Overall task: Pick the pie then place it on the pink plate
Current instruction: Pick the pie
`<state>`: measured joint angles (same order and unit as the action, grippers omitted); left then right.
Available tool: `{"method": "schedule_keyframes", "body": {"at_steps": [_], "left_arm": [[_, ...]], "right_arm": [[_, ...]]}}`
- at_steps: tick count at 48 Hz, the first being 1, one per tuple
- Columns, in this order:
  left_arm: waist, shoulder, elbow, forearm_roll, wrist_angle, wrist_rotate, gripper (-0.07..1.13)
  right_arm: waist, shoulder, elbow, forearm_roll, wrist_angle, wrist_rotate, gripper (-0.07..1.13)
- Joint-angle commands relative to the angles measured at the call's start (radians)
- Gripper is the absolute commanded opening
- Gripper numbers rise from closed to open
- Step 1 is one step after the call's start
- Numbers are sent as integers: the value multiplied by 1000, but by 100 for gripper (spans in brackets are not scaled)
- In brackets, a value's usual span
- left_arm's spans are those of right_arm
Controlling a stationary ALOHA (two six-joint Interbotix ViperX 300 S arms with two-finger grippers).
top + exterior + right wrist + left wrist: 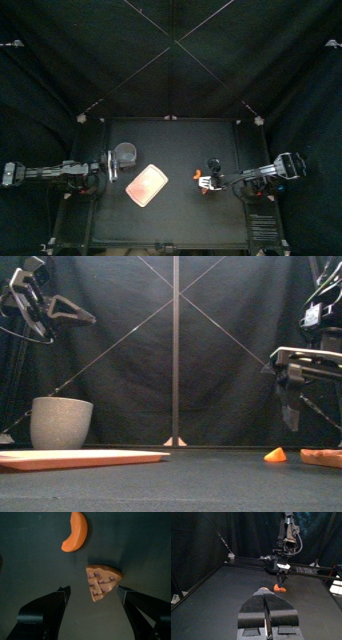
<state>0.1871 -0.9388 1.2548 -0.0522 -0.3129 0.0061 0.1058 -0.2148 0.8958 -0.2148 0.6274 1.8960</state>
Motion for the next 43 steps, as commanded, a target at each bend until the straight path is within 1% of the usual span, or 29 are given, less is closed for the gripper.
{"method": "schedule_keyframes", "body": {"at_steps": [1,8,13,17,31,39,43], "left_arm": [[12,5,-15,3,-3,0,-2],[12,5,-12,5,-2,0,-2],[12,2,-14,5,-3,0,-2],[12,-6,-14,9,-3,2,-2],[12,-46,-12,35,-3,0,-2],[12,-72,-6,37,0,0,-2],[12,-81,-3,37,0,-2,-2]], "right_arm": [[0,25,-32,3,9,21,105],[2,51,-38,52,49,21,105],[3,60,-44,66,91,26,105],[-2,78,-54,66,89,26,105],[-6,181,-89,43,71,6,105],[-9,192,-103,3,92,9,104],[-15,199,-101,-6,94,6,100]]}}
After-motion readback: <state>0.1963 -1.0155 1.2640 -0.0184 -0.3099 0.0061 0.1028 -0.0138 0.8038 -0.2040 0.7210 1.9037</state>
